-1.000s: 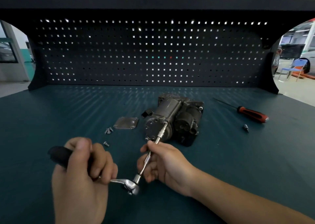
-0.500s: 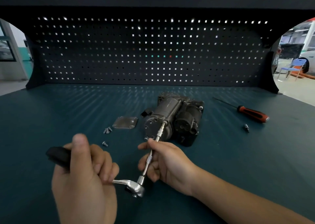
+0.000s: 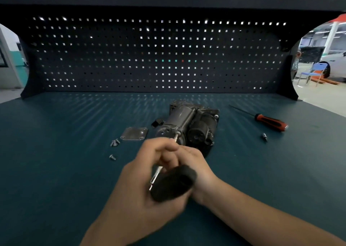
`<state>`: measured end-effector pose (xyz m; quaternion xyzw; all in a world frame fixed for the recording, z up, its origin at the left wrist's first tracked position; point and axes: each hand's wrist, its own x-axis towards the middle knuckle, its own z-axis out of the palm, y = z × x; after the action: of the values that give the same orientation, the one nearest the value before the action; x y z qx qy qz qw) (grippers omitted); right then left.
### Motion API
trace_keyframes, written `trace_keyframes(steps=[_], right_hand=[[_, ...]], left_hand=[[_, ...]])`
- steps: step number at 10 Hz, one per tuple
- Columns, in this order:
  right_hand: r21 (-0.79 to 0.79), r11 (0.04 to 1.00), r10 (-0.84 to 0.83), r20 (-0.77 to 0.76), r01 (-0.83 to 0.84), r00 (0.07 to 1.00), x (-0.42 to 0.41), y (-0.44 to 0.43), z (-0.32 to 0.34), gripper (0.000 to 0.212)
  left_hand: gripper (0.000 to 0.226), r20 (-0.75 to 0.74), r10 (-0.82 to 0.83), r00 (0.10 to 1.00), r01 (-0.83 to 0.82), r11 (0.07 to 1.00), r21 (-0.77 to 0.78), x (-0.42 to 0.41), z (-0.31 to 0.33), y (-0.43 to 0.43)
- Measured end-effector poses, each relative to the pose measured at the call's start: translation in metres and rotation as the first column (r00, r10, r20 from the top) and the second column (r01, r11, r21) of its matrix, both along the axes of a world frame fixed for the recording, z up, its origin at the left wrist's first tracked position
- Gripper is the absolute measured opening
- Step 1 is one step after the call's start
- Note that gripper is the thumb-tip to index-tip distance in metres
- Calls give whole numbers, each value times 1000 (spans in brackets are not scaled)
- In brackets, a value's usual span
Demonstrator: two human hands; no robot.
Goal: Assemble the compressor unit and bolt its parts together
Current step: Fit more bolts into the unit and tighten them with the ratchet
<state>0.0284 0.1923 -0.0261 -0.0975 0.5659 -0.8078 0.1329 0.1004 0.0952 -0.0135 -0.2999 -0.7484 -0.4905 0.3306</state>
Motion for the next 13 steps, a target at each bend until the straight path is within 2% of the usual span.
trace_keyframes(steps=[1,2,3,4,5,6,7,8,9,10,11,12,13], right_hand=[[-30,1000,8,22,-7,1000,1,-1,0,31],[-4,1000,7,34,-7,999,-1,-2,1,30],[14,1000,24,54,-24,998,2,0,4,30],[64,997,41,71,-45,997,0,2,5,30],[97,994,45,101,-55,994,-1,4,5,34],[112,993,27,97,-38,995,-3,4,4,35],[166,985,-54,43,46,998,-4,4,3,31],[176,981,-83,10,80,997,-3,4,3,28],[128,989,-76,28,71,997,-4,5,1,26],[109,994,-42,93,31,995,-6,6,3,24],[102,995,-13,128,0,992,-7,6,5,22],[180,983,-49,95,31,994,-8,3,6,28],[230,966,-126,11,120,992,-7,0,3,32]], left_hand=[[22,209,15,978,-96,919,383,0,-19,-5],[22,503,-105,858,-315,666,676,3,-24,4],[40,506,-611,609,-421,291,859,3,-20,-5],[25,486,-702,521,-406,297,864,11,-12,-8],[20,649,-513,562,-330,581,744,9,-10,-5],[36,651,227,724,-336,941,46,8,-6,-14],[50,72,642,763,-422,580,-697,8,-2,-17],[52,10,632,775,-382,482,-789,6,-2,-12],[38,574,364,733,-292,932,-217,7,2,-9],[22,656,-549,518,-265,625,734,4,3,-4],[34,472,-776,418,-297,374,878,5,10,-7],[30,816,-27,578,-251,945,210,4,8,-16],[60,116,644,756,-326,524,-787,2,-7,-7]])
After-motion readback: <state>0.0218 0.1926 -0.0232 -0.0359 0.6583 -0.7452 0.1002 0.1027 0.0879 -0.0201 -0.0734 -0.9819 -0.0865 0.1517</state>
